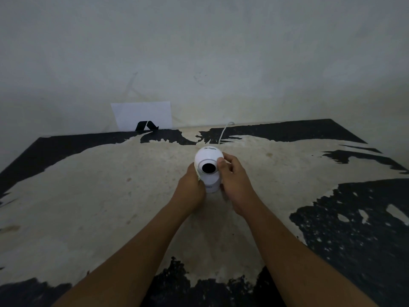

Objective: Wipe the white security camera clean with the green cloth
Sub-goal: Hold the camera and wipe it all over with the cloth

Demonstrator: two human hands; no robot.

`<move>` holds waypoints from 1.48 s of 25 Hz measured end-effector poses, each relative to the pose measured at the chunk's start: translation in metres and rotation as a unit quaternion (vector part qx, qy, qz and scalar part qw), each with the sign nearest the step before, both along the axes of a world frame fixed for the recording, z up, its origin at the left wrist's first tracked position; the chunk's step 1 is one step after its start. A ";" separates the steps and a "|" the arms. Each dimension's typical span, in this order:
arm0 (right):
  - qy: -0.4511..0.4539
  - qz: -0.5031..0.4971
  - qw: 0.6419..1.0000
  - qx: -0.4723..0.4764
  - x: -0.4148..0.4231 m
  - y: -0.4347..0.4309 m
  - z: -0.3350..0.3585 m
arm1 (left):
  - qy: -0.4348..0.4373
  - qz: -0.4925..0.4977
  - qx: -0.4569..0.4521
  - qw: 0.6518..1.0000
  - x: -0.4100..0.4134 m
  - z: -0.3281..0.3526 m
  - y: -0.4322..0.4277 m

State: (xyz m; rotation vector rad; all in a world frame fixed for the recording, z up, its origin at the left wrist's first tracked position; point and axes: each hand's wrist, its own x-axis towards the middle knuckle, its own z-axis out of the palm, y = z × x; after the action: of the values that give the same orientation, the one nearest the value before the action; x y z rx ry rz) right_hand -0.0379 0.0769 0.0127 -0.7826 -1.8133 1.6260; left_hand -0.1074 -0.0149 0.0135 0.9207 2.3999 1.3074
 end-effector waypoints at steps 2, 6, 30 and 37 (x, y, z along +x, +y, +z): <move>0.002 0.004 1.000 0.001 0.001 0.000 0.001 | 0.009 -0.006 -0.030 0.999 0.005 -0.003 -0.006; -0.006 0.023 1.000 -0.009 0.005 0.002 0.002 | 0.002 -0.037 -0.068 0.997 0.022 0.010 -0.030; -0.029 -0.042 0.965 0.257 0.007 0.030 0.071 | -0.018 -0.032 0.048 0.998 -0.009 0.020 -0.016; -0.064 0.095 0.898 0.426 -0.009 0.002 0.040 | 0.010 -0.045 0.024 0.999 -0.013 -0.004 0.000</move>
State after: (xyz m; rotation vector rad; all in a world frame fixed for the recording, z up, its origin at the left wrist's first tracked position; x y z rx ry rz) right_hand -0.0469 0.0793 0.0526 -0.3094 -2.4508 0.7124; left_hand -0.1207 -0.0148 0.0099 1.0476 2.3229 1.3346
